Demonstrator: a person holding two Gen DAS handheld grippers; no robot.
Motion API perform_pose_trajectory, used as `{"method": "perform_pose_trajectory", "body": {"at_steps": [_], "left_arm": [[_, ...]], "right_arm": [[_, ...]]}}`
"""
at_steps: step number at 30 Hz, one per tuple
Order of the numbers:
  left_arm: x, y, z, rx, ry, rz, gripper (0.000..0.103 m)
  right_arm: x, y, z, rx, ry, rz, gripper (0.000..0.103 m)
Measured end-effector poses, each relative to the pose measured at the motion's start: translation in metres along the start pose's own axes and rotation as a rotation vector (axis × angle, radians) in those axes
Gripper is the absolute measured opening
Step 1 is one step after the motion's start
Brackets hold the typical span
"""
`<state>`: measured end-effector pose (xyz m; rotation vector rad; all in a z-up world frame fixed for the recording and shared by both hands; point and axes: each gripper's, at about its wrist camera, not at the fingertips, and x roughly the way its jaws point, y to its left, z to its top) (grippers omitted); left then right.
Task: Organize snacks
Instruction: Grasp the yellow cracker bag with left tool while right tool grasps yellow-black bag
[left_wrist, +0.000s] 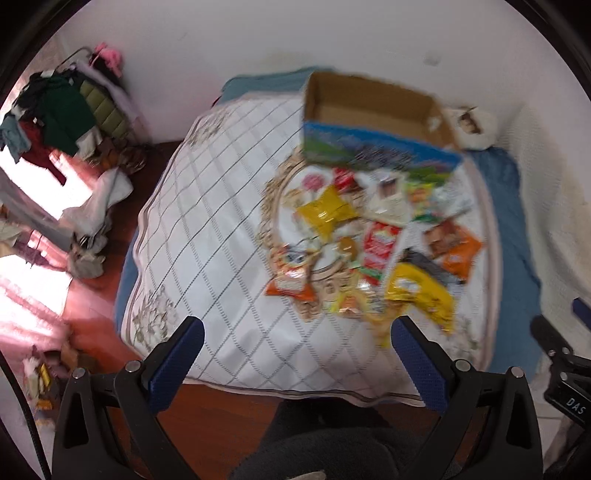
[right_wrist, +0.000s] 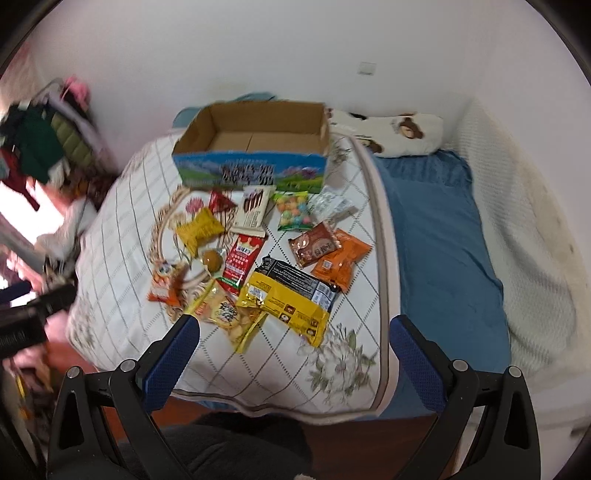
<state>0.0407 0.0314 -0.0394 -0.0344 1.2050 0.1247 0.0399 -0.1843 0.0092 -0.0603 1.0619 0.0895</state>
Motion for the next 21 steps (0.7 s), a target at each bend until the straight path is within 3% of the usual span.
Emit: {"method": "perform_pose_trajectory", "body": {"at_steps": [4,6,9,16,21], "left_arm": [[0.064,0.012,0.002,-0.052,0.115,0.024,0.103],[0.094,0.012,-0.003,-0.071,0.176,0.042,0.103],[0.137,0.006,-0.013,-0.101,0.276,0.03,0.103],[0.202,-0.031,-0.029,-0.198,0.447,-0.086,0.103],[0.23,-0.053,-0.03,-0.296,0.538,-0.176,0.103]], "right_arm": [[0.074,0.009,0.006,-0.136,0.017,-0.021,0.103],[0.126,0.014,0.006,-0.215,0.078,-0.034,0.103],[0.193,0.02,0.004,-0.302,0.185,0.014,0.103],[0.285,0.041,-0.001,-0.55,0.335,0.104,0.103],[0.323,0.037,0.0,-0.536,0.435,0.191,0.098]]}}
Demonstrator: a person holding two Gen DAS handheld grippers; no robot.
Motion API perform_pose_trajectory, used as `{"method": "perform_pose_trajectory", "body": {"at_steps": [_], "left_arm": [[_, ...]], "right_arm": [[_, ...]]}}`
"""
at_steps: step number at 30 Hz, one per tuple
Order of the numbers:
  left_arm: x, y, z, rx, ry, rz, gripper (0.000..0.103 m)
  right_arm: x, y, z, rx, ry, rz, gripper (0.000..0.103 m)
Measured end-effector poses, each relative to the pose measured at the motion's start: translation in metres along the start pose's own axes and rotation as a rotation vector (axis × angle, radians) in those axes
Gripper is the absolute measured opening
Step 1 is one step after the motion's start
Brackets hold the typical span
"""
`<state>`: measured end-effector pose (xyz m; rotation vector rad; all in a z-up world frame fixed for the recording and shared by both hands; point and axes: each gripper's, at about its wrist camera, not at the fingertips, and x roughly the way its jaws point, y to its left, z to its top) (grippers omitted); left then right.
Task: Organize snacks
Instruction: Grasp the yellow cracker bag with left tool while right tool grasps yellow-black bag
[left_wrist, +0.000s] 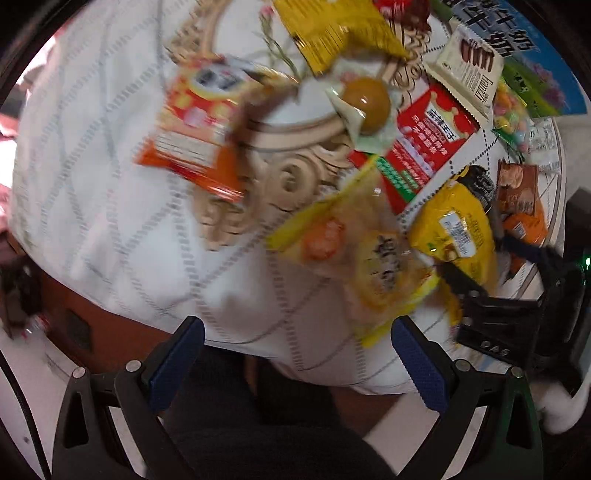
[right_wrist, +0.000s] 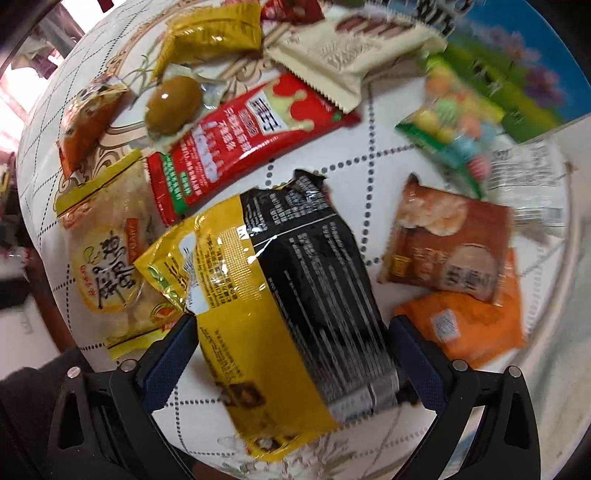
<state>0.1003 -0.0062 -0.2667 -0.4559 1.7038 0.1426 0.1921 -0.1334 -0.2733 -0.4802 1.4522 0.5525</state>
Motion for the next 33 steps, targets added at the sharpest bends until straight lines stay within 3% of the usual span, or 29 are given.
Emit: {"method": "perform_pose_trajectory", "body": {"at_steps": [2,7,10,11,13,15,20,22,26,30,33], "left_arm": [[0.005,-0.006,0.003,-0.026,0.022,-0.034,0.103],[0.015,-0.023,0.013,-0.082,0.053,-0.104,0.103],[0.027,-0.034,0.027,-0.116,0.064,-0.125,0.099],[0.028,-0.038,0.033,-0.122,0.066,-0.122,0.094],[0.036,-0.045,0.041,-0.111,0.067,-0.082,0.068],[0.04,-0.053,0.045,-0.051,0.041,-0.017,0.057],[0.04,-0.099,0.027,0.366,-0.043,0.225,0.058],[0.046,-0.109,0.018,0.474,-0.041,0.314,0.06],[0.047,-0.107,0.014,0.439,-0.032,0.292,0.062],[0.044,-0.098,0.011,0.388,-0.014,0.228,0.074],[0.046,-0.091,0.0,0.385,-0.029,0.213,0.076]], "right_arm": [[0.0,-0.008,-0.004,0.078,-0.004,0.015,0.096],[0.002,-0.044,-0.048,0.509,0.079,0.09,0.094],[0.006,-0.05,-0.075,0.634,0.067,0.136,0.094],[0.008,-0.049,-0.083,0.657,0.064,0.15,0.095],[0.013,-0.046,-0.093,0.696,0.055,0.17,0.095],[0.015,-0.048,-0.101,0.735,0.041,0.19,0.095],[0.006,-0.066,-0.133,0.778,0.02,0.249,0.095],[0.002,-0.064,-0.141,0.756,0.013,0.247,0.095],[-0.005,-0.046,-0.145,0.699,-0.023,0.235,0.097],[-0.018,-0.031,-0.156,0.634,-0.058,0.219,0.099],[-0.021,-0.022,-0.159,0.562,-0.045,0.188,0.1]]}}
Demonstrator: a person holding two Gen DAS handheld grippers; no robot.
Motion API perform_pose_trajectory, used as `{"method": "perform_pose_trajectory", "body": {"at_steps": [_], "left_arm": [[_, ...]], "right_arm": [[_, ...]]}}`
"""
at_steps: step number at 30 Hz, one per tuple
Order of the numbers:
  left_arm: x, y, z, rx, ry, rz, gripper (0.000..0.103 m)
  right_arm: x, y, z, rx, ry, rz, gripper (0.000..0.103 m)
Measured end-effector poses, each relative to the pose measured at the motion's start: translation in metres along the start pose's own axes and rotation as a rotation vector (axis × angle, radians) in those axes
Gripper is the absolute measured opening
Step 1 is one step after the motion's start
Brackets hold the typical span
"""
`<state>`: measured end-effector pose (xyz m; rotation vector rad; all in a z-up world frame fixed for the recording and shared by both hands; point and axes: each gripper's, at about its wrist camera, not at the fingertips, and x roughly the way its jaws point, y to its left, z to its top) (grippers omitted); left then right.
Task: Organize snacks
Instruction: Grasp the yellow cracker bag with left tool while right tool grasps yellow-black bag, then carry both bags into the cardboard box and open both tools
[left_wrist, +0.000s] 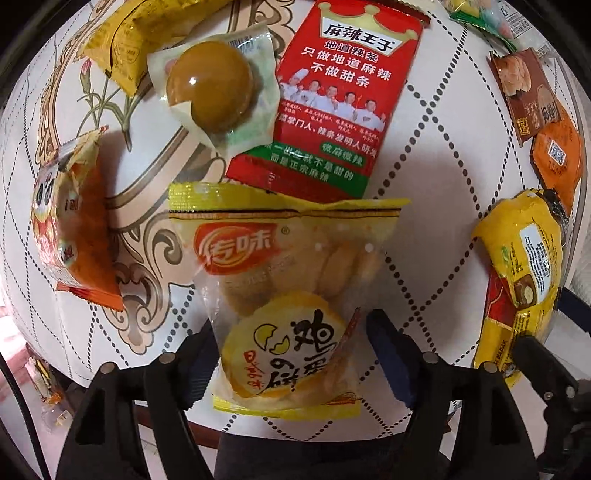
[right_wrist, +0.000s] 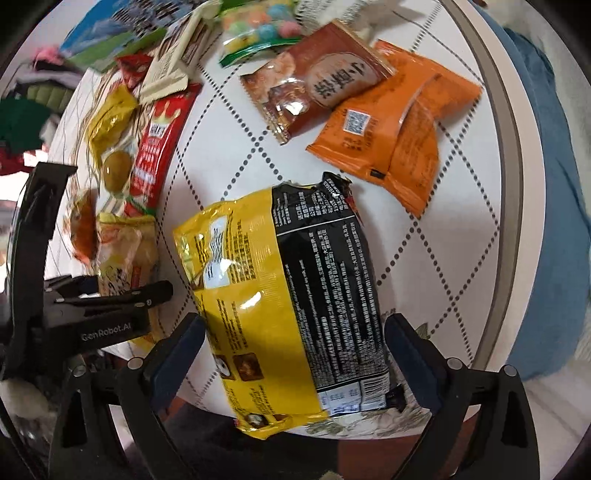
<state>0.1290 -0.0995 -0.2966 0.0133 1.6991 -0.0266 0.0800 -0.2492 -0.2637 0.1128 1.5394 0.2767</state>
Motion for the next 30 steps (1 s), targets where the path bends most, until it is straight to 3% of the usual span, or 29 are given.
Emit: {"method": "perform_pose_trajectory", "body": {"at_steps": [4,7,11,13,18,20,21,24,30], "left_arm": [[0.006,0.028,-0.032,-0.028,-0.023,0.0,0.075],[0.009,0.054,-0.063,-0.035,-0.057,0.044,0.073],[0.003,0.074,-0.073,-0.038,-0.078,0.065,0.073],[0.004,0.083,-0.074,-0.031,-0.07,0.042,0.073],[0.0,0.085,-0.075,0.023,-0.083,0.042,0.073],[-0.006,0.085,-0.079,0.042,-0.105,0.025,0.064],[-0.015,0.08,-0.076,0.053,-0.113,0.02,0.052],[-0.028,0.083,-0.083,0.085,-0.13,0.0,0.046],[-0.075,0.084,-0.086,0.137,-0.169,-0.049,0.044]], "right_arm": [[0.008,0.008,-0.01,-0.031,0.021,-0.022,0.099],[0.016,0.001,-0.015,0.058,0.002,-0.056,0.094],[0.005,-0.014,-0.02,0.279,-0.017,0.072,0.093],[-0.001,-0.013,-0.02,0.3,-0.026,0.1,0.093],[0.0,0.004,-0.033,0.202,-0.016,-0.021,0.096],[0.007,0.012,-0.038,0.173,0.014,-0.073,0.096],[0.017,0.02,-0.032,0.172,0.015,-0.09,0.096],[0.013,0.028,-0.042,0.184,0.001,-0.152,0.09],[-0.02,0.053,-0.055,0.25,-0.046,-0.159,0.087]]}}
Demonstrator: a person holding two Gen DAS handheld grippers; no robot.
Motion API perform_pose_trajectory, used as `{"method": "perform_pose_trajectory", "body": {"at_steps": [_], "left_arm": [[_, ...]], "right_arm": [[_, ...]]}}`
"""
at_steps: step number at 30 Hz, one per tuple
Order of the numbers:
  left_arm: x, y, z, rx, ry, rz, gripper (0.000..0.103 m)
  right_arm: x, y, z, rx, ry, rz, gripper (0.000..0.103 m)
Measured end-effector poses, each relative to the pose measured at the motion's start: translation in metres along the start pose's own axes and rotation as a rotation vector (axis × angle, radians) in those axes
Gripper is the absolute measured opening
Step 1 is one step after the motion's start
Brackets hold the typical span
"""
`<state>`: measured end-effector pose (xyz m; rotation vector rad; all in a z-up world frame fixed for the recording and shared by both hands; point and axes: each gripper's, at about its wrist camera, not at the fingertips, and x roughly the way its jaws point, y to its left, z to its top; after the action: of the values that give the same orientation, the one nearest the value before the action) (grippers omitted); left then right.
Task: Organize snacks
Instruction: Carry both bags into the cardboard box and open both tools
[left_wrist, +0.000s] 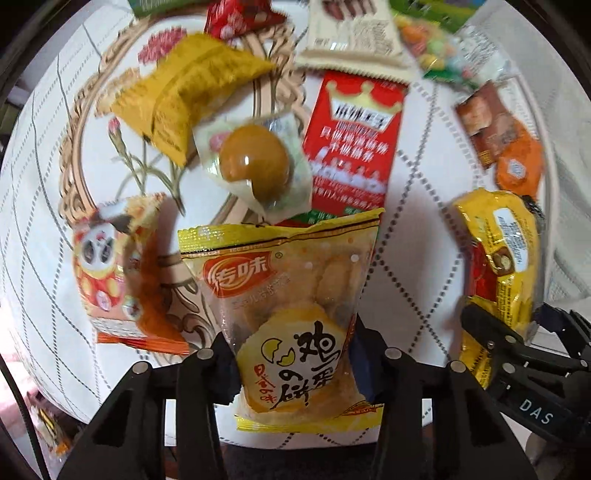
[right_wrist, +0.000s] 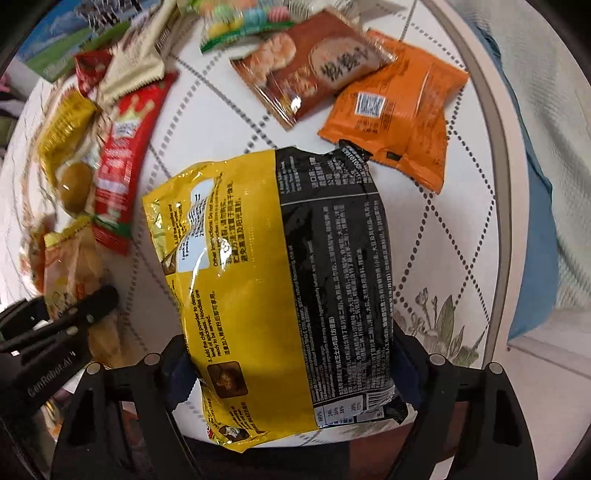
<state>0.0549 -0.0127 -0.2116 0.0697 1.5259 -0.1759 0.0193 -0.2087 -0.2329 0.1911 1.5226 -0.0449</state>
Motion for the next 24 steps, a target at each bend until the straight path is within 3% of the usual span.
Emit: {"method": "perform_pose_trajectory", "body": {"at_steps": [7,14,15,16,18,23,24], "left_arm": [[-0.068,0.045,0.015,0.005,-0.075,-0.091,0.044],[-0.177,0.062,0.076,0.01,-0.246,-0.134,0.044],[-0.189,0.063,0.088,0.016,-0.27,-0.129,0.044],[-0.203,0.048,0.107,0.023,-0.296,-0.125,0.044],[-0.226,0.054,0.137,0.03,-0.334,-0.119,0.044],[-0.222,0.07,0.222,-0.001,-0.338,-0.081,0.044],[-0.212,0.072,0.234,0.002,-0.325,-0.075,0.044]], "right_arm": [[-0.065,0.019,0.005,0.049,-0.076,0.095,0.087],[-0.158,0.028,0.047,0.051,-0.195,0.215,0.087],[-0.166,0.014,0.061,0.047,-0.208,0.228,0.087],[-0.165,0.025,0.078,0.041,-0.223,0.238,0.087],[-0.193,0.031,0.106,0.032,-0.261,0.267,0.087],[-0.223,0.055,0.181,0.017,-0.319,0.286,0.087],[-0.215,0.075,0.212,0.01,-0.321,0.279,0.087]]}}
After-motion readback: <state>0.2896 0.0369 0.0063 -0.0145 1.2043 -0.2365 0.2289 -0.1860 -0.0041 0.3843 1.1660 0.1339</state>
